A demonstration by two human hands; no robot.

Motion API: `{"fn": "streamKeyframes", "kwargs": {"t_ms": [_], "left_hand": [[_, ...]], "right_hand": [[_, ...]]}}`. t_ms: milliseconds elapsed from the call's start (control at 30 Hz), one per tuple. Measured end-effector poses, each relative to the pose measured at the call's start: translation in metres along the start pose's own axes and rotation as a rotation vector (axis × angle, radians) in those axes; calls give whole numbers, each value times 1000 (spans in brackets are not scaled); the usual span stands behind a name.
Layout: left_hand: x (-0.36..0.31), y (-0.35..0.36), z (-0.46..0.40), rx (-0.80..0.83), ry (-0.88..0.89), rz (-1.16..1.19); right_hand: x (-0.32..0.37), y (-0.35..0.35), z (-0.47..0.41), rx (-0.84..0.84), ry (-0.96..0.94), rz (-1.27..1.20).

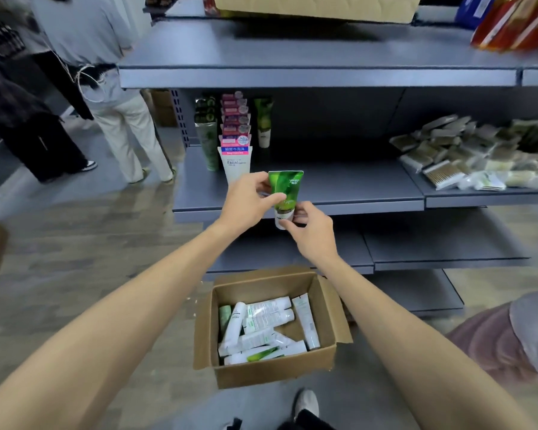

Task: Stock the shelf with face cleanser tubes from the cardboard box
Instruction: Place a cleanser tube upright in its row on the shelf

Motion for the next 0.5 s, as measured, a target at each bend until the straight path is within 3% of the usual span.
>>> {"fn": "streamKeyframes", "kwargs": {"t_ms": [233, 500], "left_hand": [[-7, 24, -40, -10, -28, -56], [-6, 61, -78, -90, -156, 34]], "right_hand": [[-8, -27, -48, 120, -38, 13], [-35, -36, -109, 197, -49, 56]]}}
Point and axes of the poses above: each hand's wrist, its own z-axis away from the middle knuckle, its own y-axis out of the palm, x = y × z, the point moved 1 cm from there along -z, towards the middle knuckle, and after that the axes turned 2 degrees about -x, right-handed, at the moved point
